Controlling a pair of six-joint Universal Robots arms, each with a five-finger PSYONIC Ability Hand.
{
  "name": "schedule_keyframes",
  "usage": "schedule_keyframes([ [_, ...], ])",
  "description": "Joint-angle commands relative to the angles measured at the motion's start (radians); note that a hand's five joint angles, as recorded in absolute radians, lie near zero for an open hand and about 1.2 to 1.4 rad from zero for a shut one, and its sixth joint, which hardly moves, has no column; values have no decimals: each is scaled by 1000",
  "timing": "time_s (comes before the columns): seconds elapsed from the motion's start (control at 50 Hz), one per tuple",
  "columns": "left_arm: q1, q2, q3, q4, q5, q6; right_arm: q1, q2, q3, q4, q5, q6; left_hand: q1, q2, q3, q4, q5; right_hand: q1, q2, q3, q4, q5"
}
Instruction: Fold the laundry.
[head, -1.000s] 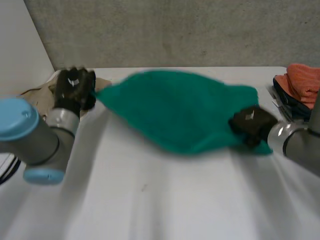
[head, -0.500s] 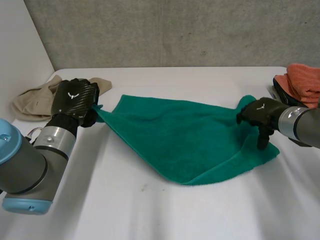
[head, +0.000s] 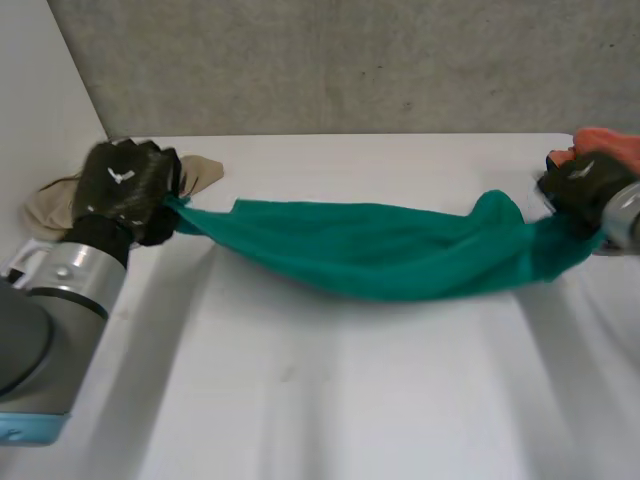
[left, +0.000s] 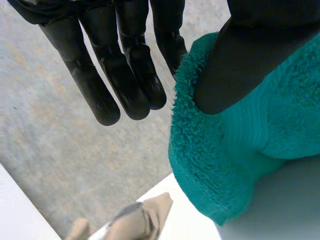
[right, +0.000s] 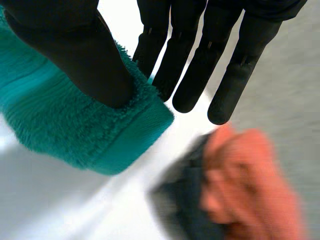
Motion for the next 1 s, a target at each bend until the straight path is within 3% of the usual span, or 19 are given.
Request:
schedule_keyframes([
  [0.02,58,240,68,-249,5,5,-76,-221,-69,236,-22,-43,249,197,203,196,236,272,216,210,199,240],
  [0.08,87,317,106,-356,10,5,-108,-299,-99,319,-45,-63,249,197,203,196,236,272,216,210,199,240],
  [0.18,108,385,147,-489,49,6,-171,-387,-109,384,-155,-78,249,197,203,196,236,272,216,210,199,240],
  [0.32,114,281,131,-553,108,26,-180,-369,-18,377,-237,-81,249,197,203,196,236,272,216,210,199,240],
  [0.44,112,8,187,-536,103,121,-169,-156,-19,311,-209,-72,249,197,203,196,236,272,216,210,199,240],
  [0.5,109,-158,301,-510,80,152,-113,-3,-135,228,-120,-27,249,197,203,196,236,272,216,210,199,240],
  [0.6,88,-351,551,-482,22,146,8,122,-322,131,-11,75,249,197,203,196,236,272,216,210,199,240],
  [0.68,71,-430,749,-357,-15,114,62,177,-482,-43,50,153,249,197,203,196,236,272,216,210,199,240],
  [0.76,62,-431,818,-70,-16,31,70,171,-524,-347,73,294,249,197,203,196,236,272,216,210,199,240],
  [0.8,58,-424,809,137,-21,-17,62,165,-504,-517,79,377,249,197,203,196,236,272,216,210,199,240],
  [0.86,61,-384,793,312,-24,-55,64,147,-475,-642,85,448,249,197,203,196,236,272,216,210,199,240],
  [1.0,60,-359,769,185,-32,-63,62,73,-386,-661,67,486,249,197,203,196,236,272,216,210,199,240],
])
